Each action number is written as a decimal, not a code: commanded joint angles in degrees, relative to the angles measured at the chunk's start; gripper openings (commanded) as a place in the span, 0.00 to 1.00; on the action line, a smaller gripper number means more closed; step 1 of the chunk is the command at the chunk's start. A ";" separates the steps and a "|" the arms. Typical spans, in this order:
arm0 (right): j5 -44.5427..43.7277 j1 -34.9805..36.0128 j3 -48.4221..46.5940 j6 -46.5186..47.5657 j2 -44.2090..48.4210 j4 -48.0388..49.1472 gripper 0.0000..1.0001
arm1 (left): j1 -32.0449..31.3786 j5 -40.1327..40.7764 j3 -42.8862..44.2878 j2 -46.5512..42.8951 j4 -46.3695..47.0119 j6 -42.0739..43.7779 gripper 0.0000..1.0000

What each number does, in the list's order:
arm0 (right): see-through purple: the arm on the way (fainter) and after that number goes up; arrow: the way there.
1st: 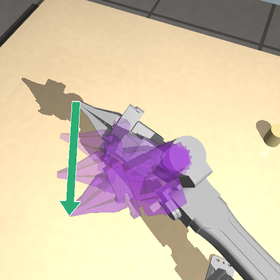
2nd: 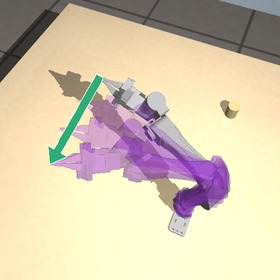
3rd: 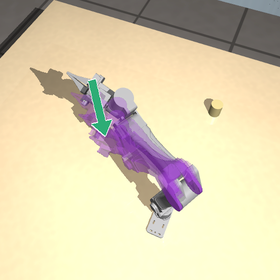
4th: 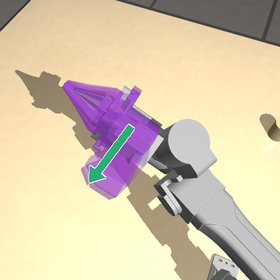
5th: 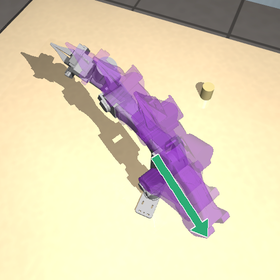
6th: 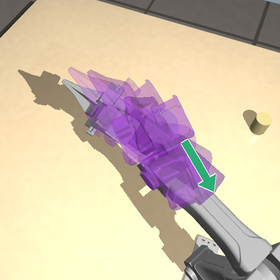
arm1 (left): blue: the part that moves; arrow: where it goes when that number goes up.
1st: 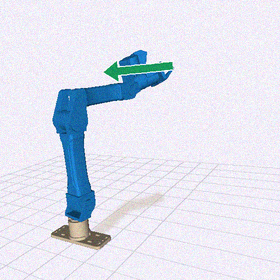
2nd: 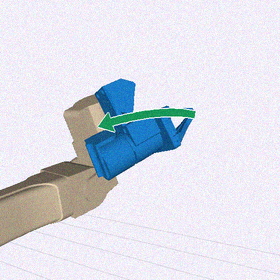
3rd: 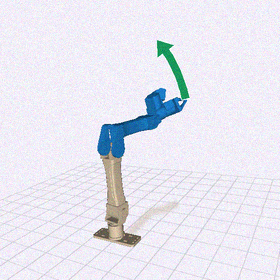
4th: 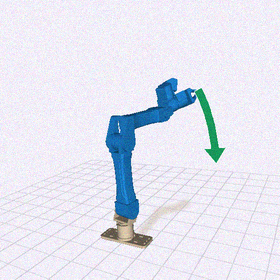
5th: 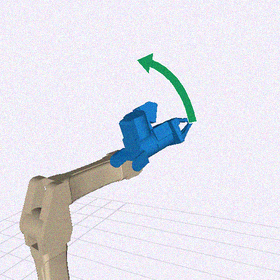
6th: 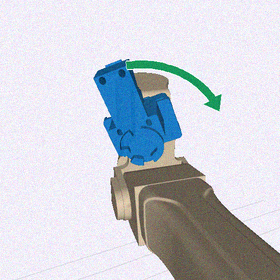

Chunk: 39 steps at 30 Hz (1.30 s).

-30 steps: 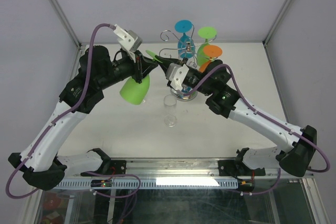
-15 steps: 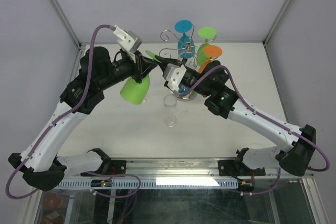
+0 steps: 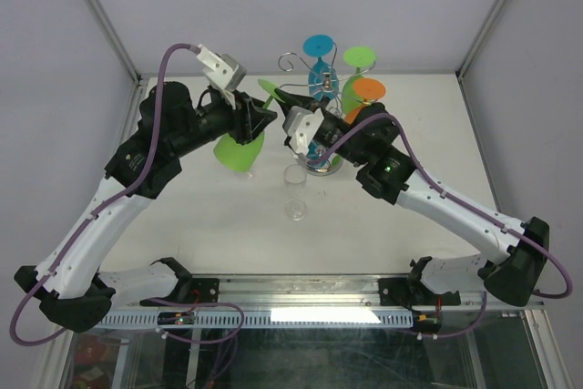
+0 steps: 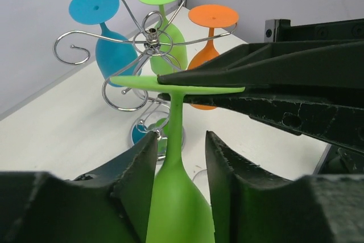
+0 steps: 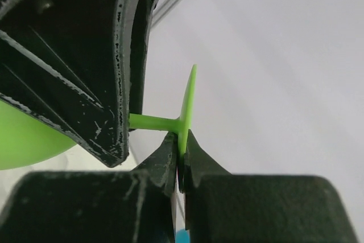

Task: Place the wine glass upside down on the wine glass rack
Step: Turn the wine glass upside down at the wine rack.

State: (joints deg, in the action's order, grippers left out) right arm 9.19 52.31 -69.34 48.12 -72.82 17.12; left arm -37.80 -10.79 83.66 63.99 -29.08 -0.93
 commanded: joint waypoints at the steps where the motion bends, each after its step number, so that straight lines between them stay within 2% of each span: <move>1: -2.98 -0.17 -1.07 13.12 1.42 6.24 0.00 | 0.10 -0.20 -0.06 -1.82 0.97 -0.26 0.41; 4: -3.27 -0.20 -1.17 17.37 1.13 6.88 0.00 | 0.10 0.02 -0.15 -1.93 0.81 -0.17 0.49; 9: -0.69 -0.17 -0.59 21.55 1.91 6.57 0.00 | 0.10 0.88 -0.41 -2.15 0.63 0.08 0.49; 11: 0.20 -0.19 -0.58 21.67 2.24 6.03 0.00 | 0.14 1.40 -0.67 -2.28 0.69 0.36 0.47; 15: 2.29 -0.14 -0.40 20.95 3.20 4.20 0.00 | 0.12 1.62 -1.10 -2.24 0.68 1.71 0.33; 30: 7.08 -0.20 -1.86 14.35 4.36 -1.53 0.00 | 0.10 -1.16 -1.68 -1.03 2.56 4.16 0.33; 39: 6.46 -0.20 -2.61 13.42 3.93 -1.58 0.00 | 0.14 -1.17 -3.50 -1.45 2.65 4.85 0.17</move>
State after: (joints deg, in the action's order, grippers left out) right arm 14.79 51.96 -69.01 63.59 -70.65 12.82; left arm -37.87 -12.40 81.47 63.00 -28.67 2.44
